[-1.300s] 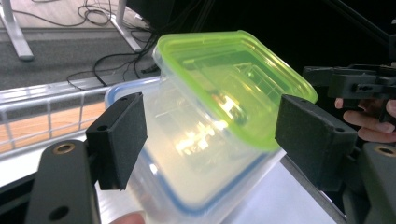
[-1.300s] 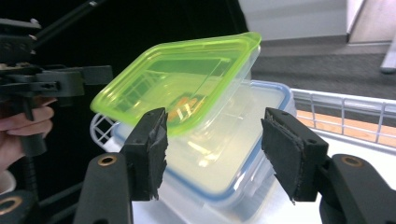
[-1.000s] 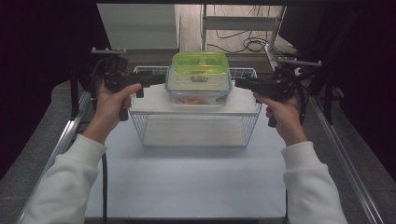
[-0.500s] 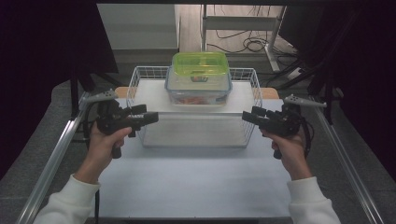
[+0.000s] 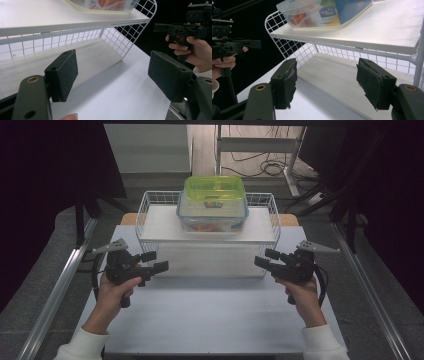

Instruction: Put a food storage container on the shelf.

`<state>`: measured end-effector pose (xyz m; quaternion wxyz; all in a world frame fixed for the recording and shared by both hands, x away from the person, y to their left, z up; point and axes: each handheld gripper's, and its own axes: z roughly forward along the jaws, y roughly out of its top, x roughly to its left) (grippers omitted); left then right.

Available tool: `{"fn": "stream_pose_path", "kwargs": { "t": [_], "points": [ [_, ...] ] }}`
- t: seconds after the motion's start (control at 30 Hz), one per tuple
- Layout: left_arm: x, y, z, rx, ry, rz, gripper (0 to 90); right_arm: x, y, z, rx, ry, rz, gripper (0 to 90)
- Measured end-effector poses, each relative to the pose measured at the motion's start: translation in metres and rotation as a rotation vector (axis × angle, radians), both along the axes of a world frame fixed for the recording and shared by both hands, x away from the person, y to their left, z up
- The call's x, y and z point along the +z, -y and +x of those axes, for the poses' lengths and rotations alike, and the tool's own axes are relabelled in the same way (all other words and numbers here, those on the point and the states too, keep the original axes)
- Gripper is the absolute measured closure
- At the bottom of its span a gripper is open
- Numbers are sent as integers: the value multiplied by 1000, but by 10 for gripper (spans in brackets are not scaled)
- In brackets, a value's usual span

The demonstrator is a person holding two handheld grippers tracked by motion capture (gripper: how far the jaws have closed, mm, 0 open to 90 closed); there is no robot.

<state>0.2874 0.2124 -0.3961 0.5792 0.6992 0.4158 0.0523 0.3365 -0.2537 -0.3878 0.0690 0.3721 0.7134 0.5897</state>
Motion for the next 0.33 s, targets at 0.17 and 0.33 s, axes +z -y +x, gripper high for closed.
{"fn": "stream_pose_path", "kwargs": {
  "t": [0.17, 0.33],
  "points": [
    [-2, 1, 0, 0, 2, 4, 235, -3, 2, 0, -5, -2, 4, 318],
    [-6, 1, 0, 1, -3, 9, 233, -7, 2, -1, -12, -5, -3, 281]
  ]
}}
